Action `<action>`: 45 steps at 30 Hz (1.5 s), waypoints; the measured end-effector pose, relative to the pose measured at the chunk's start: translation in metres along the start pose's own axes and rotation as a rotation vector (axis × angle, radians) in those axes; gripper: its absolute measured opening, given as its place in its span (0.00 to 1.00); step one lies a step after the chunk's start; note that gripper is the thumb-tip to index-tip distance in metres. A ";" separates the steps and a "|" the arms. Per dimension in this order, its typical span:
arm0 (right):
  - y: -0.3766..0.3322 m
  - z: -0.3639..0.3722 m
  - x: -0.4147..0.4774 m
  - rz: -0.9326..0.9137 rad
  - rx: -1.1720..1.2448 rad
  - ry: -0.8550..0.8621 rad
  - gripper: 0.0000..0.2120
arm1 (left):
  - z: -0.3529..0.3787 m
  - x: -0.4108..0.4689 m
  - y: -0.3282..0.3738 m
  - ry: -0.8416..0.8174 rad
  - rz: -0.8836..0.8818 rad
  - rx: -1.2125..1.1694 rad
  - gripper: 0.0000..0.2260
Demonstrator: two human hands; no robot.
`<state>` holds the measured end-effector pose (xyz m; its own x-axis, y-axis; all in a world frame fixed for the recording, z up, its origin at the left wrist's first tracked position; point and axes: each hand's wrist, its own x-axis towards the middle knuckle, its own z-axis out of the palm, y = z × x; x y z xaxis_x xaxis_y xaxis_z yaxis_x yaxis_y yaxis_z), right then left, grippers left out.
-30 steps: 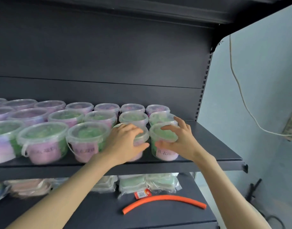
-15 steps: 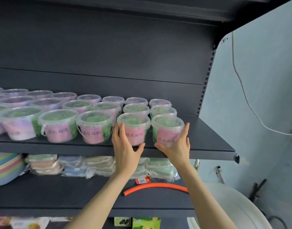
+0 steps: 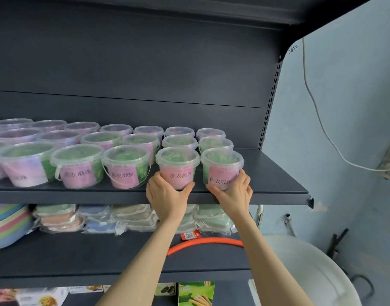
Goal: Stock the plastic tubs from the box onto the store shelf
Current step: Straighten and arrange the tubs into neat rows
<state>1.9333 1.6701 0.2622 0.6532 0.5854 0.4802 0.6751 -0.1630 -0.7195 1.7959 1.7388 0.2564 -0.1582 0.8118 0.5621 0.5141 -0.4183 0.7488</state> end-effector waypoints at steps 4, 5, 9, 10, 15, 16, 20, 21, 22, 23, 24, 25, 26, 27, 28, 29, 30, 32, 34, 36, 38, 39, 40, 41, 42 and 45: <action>-0.002 0.000 0.000 0.022 -0.016 0.002 0.46 | 0.000 0.000 0.000 0.000 0.006 0.010 0.39; -0.003 0.000 0.000 0.031 -0.012 0.004 0.46 | 0.000 0.000 0.000 -0.005 0.002 0.012 0.39; -0.005 0.000 -0.001 0.073 -0.018 -0.015 0.46 | -0.003 -0.001 0.001 -0.022 0.006 0.036 0.39; -0.006 -0.001 -0.001 0.075 -0.023 -0.022 0.46 | -0.003 -0.001 0.001 -0.028 0.005 0.043 0.40; -0.008 -0.004 -0.009 0.063 -0.048 -0.050 0.54 | -0.010 -0.006 -0.001 -0.099 0.061 0.118 0.40; -0.008 -0.006 -0.012 0.063 -0.046 -0.072 0.56 | -0.012 -0.009 -0.004 -0.127 0.072 0.147 0.40; -0.004 -0.016 -0.038 0.024 -0.041 -0.128 0.49 | -0.032 -0.026 -0.021 -0.225 0.152 0.189 0.29; -0.005 -0.019 -0.047 0.023 -0.049 -0.131 0.44 | -0.040 -0.029 -0.027 -0.253 0.189 0.194 0.26; -0.007 -0.021 -0.057 0.014 -0.060 -0.119 0.39 | -0.048 -0.029 -0.031 -0.277 0.215 0.187 0.22; -0.011 -0.022 -0.064 -0.009 -0.069 -0.090 0.34 | -0.057 -0.027 -0.033 -0.285 0.231 0.170 0.19; -0.017 -0.022 -0.069 -0.044 -0.071 -0.057 0.28 | -0.067 -0.023 -0.035 -0.277 0.249 0.144 0.15; -0.026 -0.021 -0.072 -0.085 -0.071 -0.037 0.23 | -0.076 -0.017 -0.036 -0.255 0.274 0.116 0.11; -0.036 -0.020 -0.074 -0.128 -0.078 -0.034 0.19 | -0.085 -0.011 -0.037 -0.223 0.303 0.095 0.09; -0.046 -0.017 -0.073 -0.166 -0.087 -0.038 0.17 | -0.094 -0.002 -0.038 -0.189 0.334 0.077 0.08; -0.058 -0.013 -0.073 -0.198 -0.088 -0.042 0.16 | -0.103 0.006 -0.039 -0.157 0.365 0.064 0.08; -0.070 -0.009 -0.072 -0.229 -0.083 -0.039 0.17 | -0.111 0.015 -0.041 -0.128 0.397 0.056 0.08; -0.081 -0.005 -0.070 -0.265 -0.082 -0.027 0.17 | -0.119 0.025 -0.044 -0.102 0.433 0.055 0.09; -0.100 0.006 -0.067 -0.339 -0.119 0.004 0.21 | -0.131 0.044 -0.052 -0.079 0.497 0.085 0.14; -0.113 0.017 -0.061 -0.363 -0.195 0.019 0.24 | -0.138 0.064 -0.059 -0.117 0.535 0.185 0.21; -0.122 0.029 -0.055 -0.326 -0.270 0.002 0.26 | -0.142 0.083 -0.065 -0.196 0.580 0.289 0.26; -0.126 0.040 -0.051 -0.271 -0.310 -0.030 0.25 | -0.142 0.098 -0.070 -0.271 0.640 0.347 0.28; -0.128 0.044 -0.049 -0.249 -0.316 -0.042 0.25 | -0.142 0.104 -0.073 -0.291 0.675 0.349 0.27; -0.130 0.048 -0.049 -0.233 -0.318 -0.041 0.23 | -0.141 0.108 -0.074 -0.301 0.710 0.329 0.24; -0.131 0.051 -0.048 -0.226 -0.322 -0.028 0.22 | -0.141 0.112 -0.074 -0.305 0.736 0.298 0.21; -0.132 0.052 -0.048 -0.225 -0.325 -0.013 0.21 | -0.141 0.115 -0.072 -0.304 0.746 0.262 0.18; -0.136 0.050 -0.044 -0.202 -0.299 0.003 0.19 | -0.141 0.122 -0.071 -0.340 0.746 0.190 0.14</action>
<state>1.7956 1.7065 0.3134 0.4973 0.6271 0.5995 0.8608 -0.2702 -0.4314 1.6215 1.8100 0.3208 0.5259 0.4410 0.7273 0.5211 -0.8429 0.1343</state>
